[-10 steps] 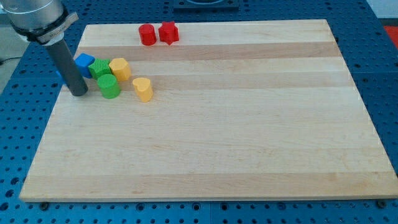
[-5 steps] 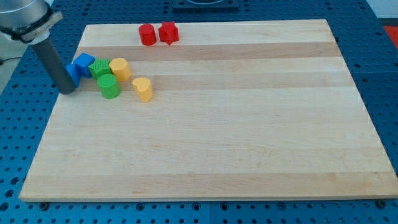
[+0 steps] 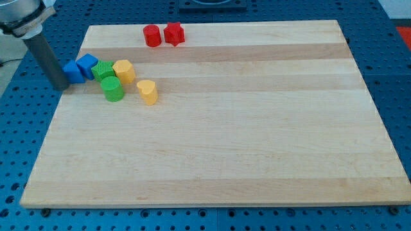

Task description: Separate the blue cube from group of blocks

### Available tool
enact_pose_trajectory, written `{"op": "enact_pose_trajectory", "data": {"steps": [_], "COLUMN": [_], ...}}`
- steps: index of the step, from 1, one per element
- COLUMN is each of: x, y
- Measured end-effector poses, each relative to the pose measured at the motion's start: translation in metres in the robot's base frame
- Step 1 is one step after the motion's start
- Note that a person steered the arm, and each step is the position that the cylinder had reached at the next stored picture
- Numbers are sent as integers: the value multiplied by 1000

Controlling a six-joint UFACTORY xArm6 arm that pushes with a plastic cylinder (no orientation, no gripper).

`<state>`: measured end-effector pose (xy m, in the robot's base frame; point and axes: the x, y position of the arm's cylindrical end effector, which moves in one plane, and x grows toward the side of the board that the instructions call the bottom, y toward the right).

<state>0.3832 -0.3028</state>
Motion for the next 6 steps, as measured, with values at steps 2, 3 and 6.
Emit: {"op": "enact_pose_trajectory", "data": {"steps": [2, 3, 6], "x": [-12, -27, -84], "y": [20, 34, 69]}}
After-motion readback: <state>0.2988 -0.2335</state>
